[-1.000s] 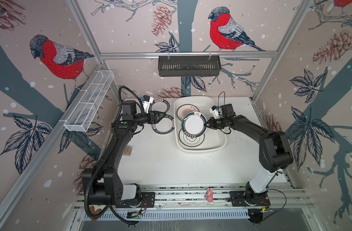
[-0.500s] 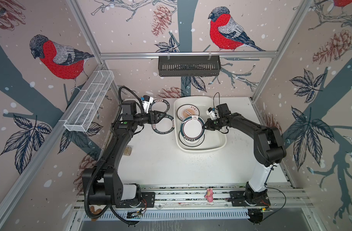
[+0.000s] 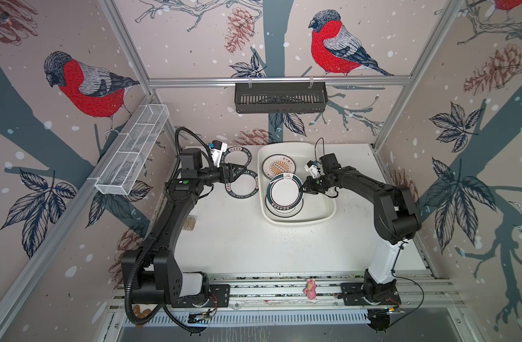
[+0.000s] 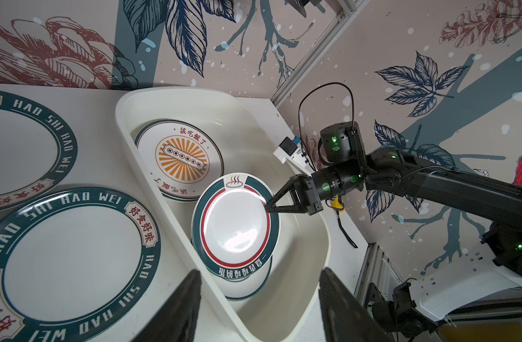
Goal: Place the plates into the plastic bin on the countertop
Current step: Place the plate in the plastic bin.
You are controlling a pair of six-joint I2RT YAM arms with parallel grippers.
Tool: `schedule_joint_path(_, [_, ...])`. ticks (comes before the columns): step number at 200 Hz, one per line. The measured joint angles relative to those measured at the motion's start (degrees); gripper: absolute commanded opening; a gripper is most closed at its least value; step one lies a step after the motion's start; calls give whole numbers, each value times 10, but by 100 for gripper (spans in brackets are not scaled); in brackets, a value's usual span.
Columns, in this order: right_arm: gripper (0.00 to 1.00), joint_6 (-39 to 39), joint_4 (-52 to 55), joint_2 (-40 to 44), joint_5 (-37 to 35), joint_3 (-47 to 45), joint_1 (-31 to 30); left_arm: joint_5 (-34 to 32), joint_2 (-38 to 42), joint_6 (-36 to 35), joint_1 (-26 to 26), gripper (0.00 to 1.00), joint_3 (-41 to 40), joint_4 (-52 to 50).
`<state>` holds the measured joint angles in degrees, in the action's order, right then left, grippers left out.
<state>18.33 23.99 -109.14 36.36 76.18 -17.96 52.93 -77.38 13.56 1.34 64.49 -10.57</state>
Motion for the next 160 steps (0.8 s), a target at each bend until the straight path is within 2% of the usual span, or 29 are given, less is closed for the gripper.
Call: schedule_joint_path(160, [17,10,0,-17,6,-1,-3,10,1,0,0,63,0,7])
